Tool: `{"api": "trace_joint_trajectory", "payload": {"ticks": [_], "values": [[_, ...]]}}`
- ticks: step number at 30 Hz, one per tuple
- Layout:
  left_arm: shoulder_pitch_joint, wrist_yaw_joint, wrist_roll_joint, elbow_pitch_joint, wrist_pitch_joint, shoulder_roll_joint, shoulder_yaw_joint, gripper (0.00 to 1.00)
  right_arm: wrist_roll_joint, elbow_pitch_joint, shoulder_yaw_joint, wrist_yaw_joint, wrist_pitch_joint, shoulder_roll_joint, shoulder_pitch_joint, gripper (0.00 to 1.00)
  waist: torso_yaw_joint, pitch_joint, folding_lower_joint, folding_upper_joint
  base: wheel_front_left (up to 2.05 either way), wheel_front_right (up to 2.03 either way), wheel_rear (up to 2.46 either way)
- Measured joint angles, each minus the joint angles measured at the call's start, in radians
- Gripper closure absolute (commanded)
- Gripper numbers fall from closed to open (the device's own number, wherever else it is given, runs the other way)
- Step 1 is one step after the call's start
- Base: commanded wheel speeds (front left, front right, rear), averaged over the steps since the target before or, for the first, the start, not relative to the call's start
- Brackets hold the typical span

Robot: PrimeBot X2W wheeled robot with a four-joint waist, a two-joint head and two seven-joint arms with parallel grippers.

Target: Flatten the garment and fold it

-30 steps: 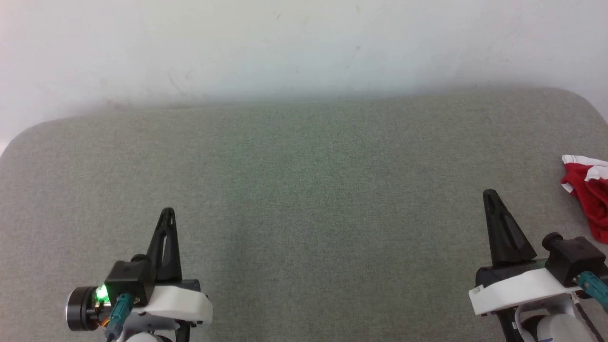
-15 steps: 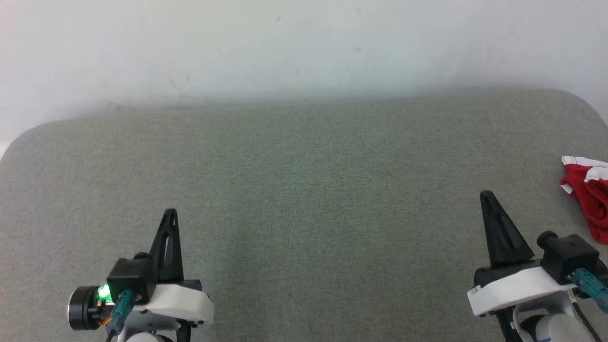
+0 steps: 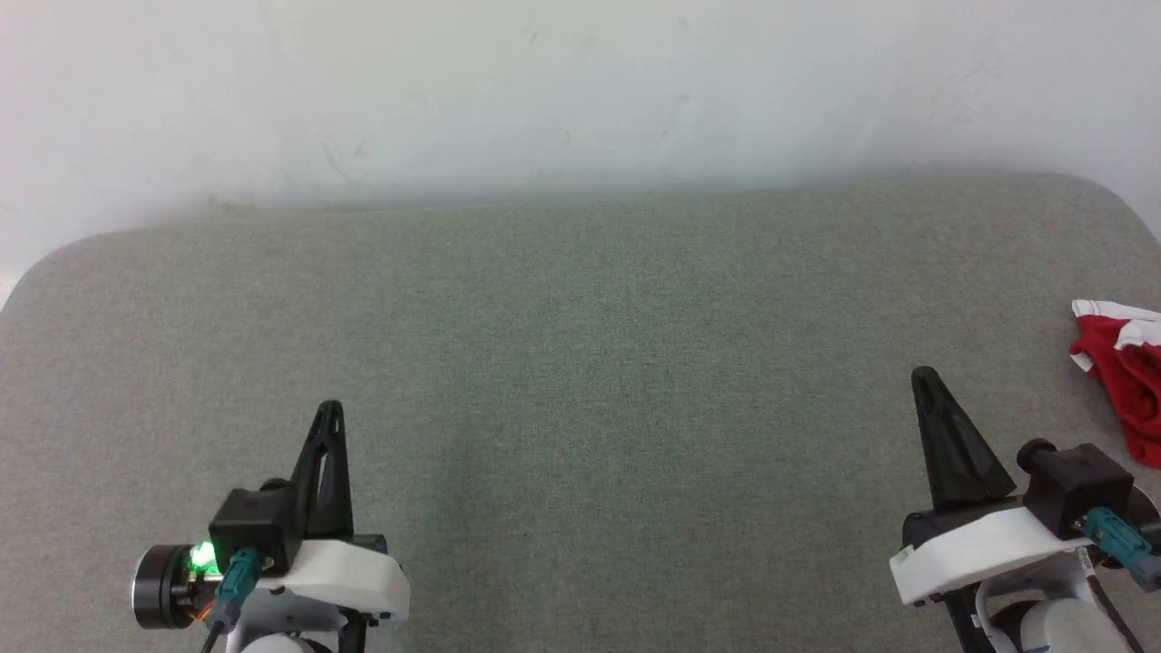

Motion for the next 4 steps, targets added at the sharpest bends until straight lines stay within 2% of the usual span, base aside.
{"api": "trace_joint_trajectory", "payload": {"ticks": [4], "values": [[0.0,0.0,0.0,-0.001,0.006,0.0,0.0,1.0,-0.007,-0.002,0.0,0.0,0.009,0.001,0.0,1.0,0.0,-0.001,0.0,0.0001,0.0,0.0,0.0]]}}
